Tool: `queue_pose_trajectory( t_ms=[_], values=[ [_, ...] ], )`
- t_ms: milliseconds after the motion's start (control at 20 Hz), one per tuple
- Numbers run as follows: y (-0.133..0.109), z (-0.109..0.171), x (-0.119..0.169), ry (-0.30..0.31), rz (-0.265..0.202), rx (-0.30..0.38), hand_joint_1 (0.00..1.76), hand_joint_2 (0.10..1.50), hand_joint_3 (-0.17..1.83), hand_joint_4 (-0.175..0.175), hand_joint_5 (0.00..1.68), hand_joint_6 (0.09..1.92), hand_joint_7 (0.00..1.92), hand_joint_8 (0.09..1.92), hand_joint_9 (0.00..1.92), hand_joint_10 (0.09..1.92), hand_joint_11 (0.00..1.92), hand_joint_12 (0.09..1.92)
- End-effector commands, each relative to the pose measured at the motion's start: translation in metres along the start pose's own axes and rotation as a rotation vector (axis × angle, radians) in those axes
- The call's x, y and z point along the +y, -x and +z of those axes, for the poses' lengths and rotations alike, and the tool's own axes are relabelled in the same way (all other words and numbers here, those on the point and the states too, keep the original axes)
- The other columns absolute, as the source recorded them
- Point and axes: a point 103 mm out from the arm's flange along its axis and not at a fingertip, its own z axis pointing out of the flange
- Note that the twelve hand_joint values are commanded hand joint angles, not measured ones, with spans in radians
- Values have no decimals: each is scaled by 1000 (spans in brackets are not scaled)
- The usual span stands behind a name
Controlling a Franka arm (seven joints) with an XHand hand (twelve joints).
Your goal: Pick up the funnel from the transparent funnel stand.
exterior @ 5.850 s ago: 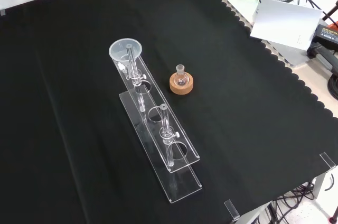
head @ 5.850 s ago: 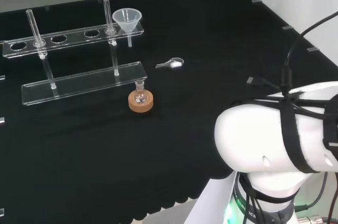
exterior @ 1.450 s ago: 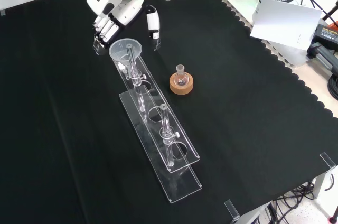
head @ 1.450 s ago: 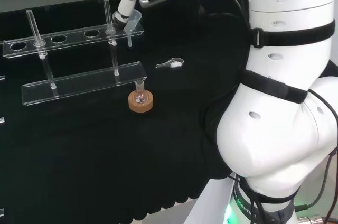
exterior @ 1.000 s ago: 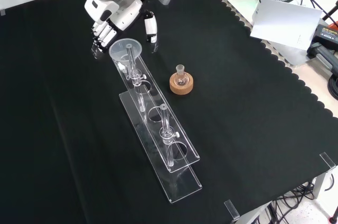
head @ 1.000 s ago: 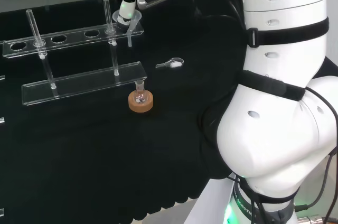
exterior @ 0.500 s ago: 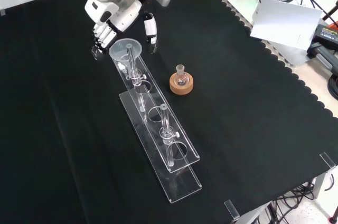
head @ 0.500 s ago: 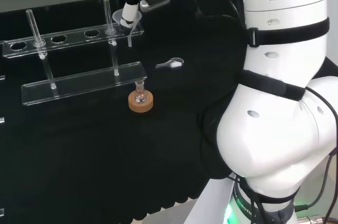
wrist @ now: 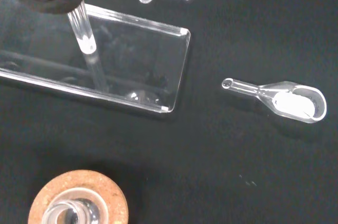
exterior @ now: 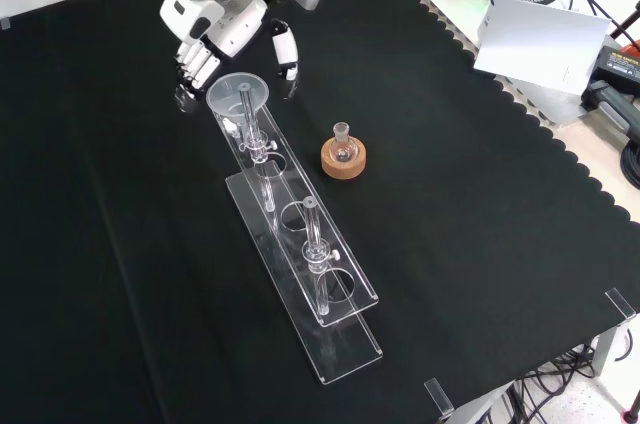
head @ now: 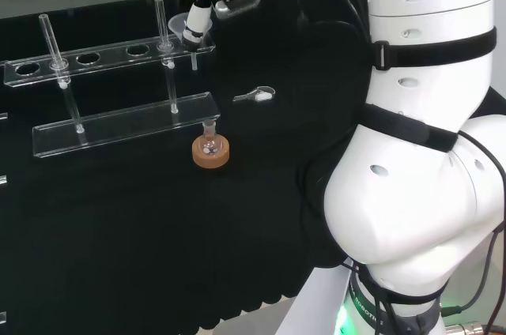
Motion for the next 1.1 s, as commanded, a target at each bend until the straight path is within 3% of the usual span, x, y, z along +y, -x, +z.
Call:
queue_pose_trajectory(
  t_ms=[50, 250, 350, 500, 750, 850, 900, 1100],
  values=[
    [-4, -3, 6, 0, 12, 16, 765, 572, 471, 40, 106, 87, 0, 371, 201, 869, 187, 1571],
    [-10, -5, 9, 15, 7, 13, 759, 567, 492, 39, 118, 87, 0, 421, 217, 859, 191, 1569],
    [2, -3, 6, 7, 11, 80, 757, 565, 502, 39, 120, 87, 0, 445, 227, 854, 192, 1569],
    [9, 0, 6, 6, 40, 20, 755, 562, 510, 39, 121, 87, 0, 461, 240, 850, 193, 1569],
    [-3, -2, 10, -17, 28, -10, 751, 555, 534, 35, 156, 87, 0, 565, 316, 795, 195, 1569],
    [-7, -2, 12, -12, -6, -20, 749, 550, 551, 28, 195, 87, 24, 655, 386, 753, 197, 1568],
    [3, 1, 9, -6, -12, -7, 748, 550, 556, 26, 208, 87, 36, 678, 405, 743, 198, 1567],
    [7, 2, 9, -15, 11, 2, 742, 549, 570, 20, 242, 87, 86, 720, 482, 704, 205, 1561]
  ],
)
